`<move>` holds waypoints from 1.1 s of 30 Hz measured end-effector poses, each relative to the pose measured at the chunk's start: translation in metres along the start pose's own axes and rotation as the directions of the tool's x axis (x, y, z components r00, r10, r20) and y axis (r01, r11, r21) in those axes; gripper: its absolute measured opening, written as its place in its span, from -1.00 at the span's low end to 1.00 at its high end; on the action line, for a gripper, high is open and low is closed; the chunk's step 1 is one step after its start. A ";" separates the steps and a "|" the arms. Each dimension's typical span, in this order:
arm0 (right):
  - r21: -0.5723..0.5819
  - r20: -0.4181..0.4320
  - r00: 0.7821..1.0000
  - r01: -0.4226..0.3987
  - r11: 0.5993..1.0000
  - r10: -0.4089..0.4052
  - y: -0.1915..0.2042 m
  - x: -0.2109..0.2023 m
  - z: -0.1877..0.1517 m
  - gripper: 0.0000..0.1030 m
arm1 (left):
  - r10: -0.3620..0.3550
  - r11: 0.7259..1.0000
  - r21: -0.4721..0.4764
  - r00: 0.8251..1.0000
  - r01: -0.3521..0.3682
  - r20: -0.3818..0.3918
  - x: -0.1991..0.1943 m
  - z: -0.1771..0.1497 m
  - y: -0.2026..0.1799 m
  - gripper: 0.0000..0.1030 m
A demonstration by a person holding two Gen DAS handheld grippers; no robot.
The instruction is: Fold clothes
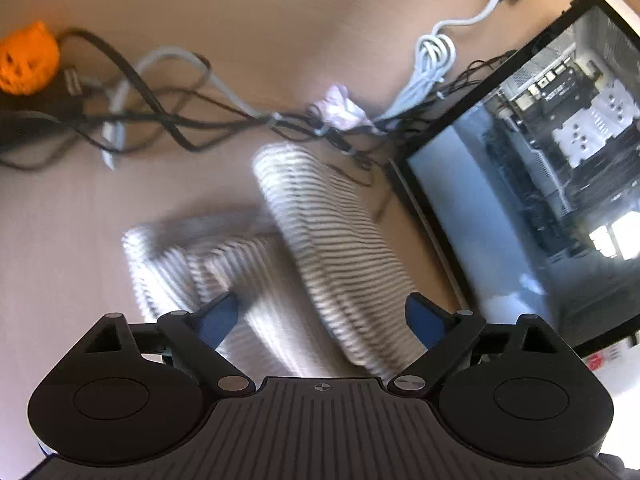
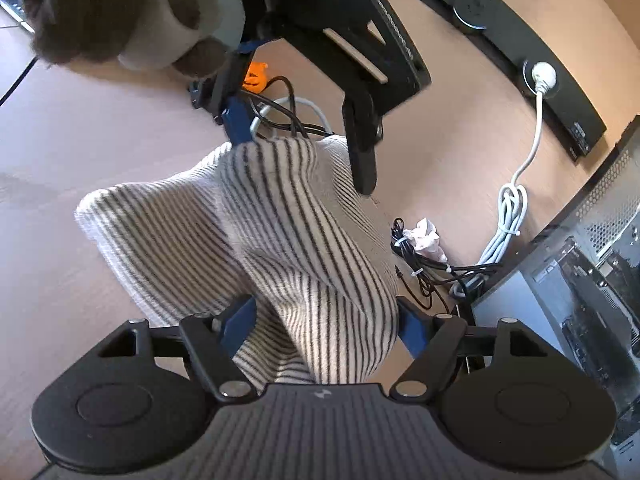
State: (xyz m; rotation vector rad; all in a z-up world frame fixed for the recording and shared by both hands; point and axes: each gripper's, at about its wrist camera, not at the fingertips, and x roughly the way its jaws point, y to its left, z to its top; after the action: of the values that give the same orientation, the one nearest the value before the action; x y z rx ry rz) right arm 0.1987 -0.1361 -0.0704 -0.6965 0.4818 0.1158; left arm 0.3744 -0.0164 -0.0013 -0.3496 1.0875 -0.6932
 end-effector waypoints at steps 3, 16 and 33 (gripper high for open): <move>0.078 -0.021 1.000 -0.005 0.997 0.007 -0.014 0.006 -0.003 0.51 | 0.056 0.998 -0.005 0.998 -0.056 -0.020 0.017 0.001 -0.009 0.83; -0.192 0.170 0.983 0.107 0.976 -0.075 -0.034 -0.033 0.015 -0.26 | -0.021 0.975 0.223 0.992 -0.008 0.126 -0.024 0.004 -0.044 -0.11; 0.342 0.092 0.859 -0.503 0.794 0.504 -0.077 -0.049 0.028 0.61 | 0.208 0.933 0.254 0.958 -0.255 0.198 -0.057 -0.063 0.007 0.25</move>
State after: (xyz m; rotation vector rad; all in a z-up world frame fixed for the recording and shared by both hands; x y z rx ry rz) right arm 0.1861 -0.1749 0.0163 -0.1944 0.6662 0.5210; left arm 0.3044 0.0313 0.0065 -0.0351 0.8403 -0.5830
